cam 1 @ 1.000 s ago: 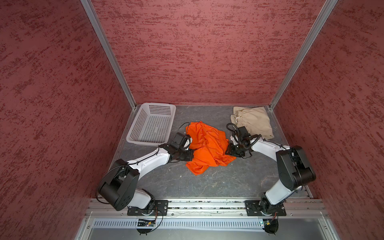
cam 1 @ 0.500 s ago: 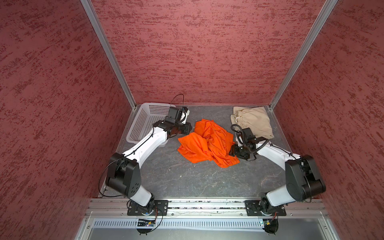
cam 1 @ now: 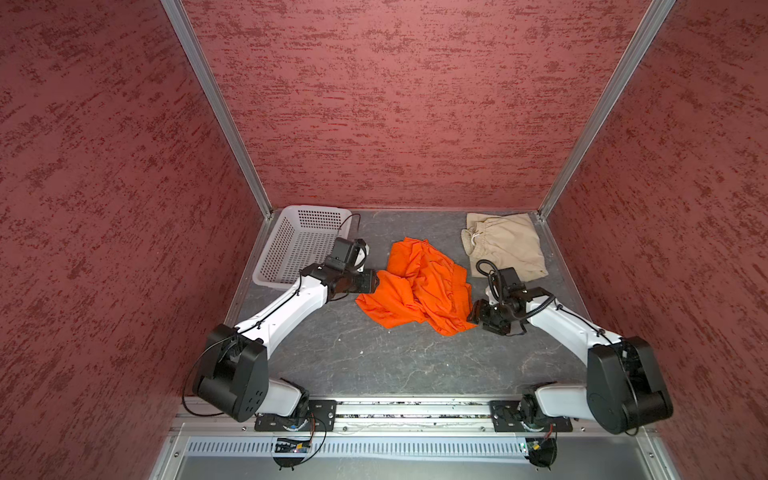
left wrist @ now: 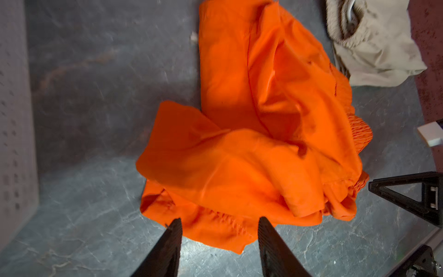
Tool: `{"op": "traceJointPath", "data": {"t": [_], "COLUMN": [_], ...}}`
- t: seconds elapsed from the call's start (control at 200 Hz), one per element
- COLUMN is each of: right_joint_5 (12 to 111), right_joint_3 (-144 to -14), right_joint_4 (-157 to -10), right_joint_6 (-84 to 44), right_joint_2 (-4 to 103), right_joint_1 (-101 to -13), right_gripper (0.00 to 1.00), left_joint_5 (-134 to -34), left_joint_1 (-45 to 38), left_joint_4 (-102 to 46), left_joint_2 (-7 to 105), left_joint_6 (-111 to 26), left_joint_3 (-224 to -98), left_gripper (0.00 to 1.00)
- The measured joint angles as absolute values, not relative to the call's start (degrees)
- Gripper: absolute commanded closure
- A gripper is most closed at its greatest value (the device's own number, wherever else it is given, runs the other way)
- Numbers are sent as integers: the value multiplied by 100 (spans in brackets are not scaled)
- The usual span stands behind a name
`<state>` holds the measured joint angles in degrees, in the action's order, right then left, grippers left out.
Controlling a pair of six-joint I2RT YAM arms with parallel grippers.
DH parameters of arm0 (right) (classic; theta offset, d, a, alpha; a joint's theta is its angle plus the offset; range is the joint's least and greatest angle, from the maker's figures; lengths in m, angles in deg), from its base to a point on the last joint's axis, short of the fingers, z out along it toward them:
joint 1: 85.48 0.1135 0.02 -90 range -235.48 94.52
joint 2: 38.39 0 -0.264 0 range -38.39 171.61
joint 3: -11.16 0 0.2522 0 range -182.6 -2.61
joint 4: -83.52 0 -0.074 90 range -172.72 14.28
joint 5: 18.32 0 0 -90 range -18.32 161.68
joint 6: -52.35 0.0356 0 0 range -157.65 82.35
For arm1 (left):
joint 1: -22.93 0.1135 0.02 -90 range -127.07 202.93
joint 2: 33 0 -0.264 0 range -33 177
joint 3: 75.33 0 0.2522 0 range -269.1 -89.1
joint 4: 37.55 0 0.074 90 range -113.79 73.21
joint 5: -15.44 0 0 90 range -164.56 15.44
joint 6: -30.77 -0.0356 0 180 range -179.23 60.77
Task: Fold and stack the shorts
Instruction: 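Grasp the orange shorts' waistband with the right gripper while the left gripper grips the leg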
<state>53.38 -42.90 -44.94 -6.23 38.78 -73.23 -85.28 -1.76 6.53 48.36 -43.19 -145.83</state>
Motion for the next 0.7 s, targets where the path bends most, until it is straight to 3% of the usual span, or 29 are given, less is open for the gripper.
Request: {"op": "traceJointPath", "data": {"t": [0.346, 0.381, 0.446, 0.476, 0.701], "right_joint_5": [5233, 5233, 5233, 5233, 5220], "right_joint_3": [-4187, -4170, -4119, -4102, -4106], "right_joint_4": [-5417, -5530, -5764, -5838, -6273], "right_joint_6": [-98, -55, 18, 11, 50], "right_joint_2": [4243, 4310, 4411, 4437, 4015], "right_joint_1": [-7325, -7325, -7325, -7325, -7328], "right_gripper": [42, 49, 75, 81, 97], "left_joint_5": [-8543, -8541, -8541, -8541, -8471], "left_joint_1": [-384, -384, -395, -403, -412], "left_joint_4": [454, 426, 369, 341, 310], "left_joint_2": [4840, 4840, 4840, 4838, 4593], "left_joint_6": [-3963, -3950, -3946, -3946, -3957], "left_joint_3": [-14248, -14248, -14248, -14248, -14242], "left_gripper": [48, 48, 48, 48, 48]}}
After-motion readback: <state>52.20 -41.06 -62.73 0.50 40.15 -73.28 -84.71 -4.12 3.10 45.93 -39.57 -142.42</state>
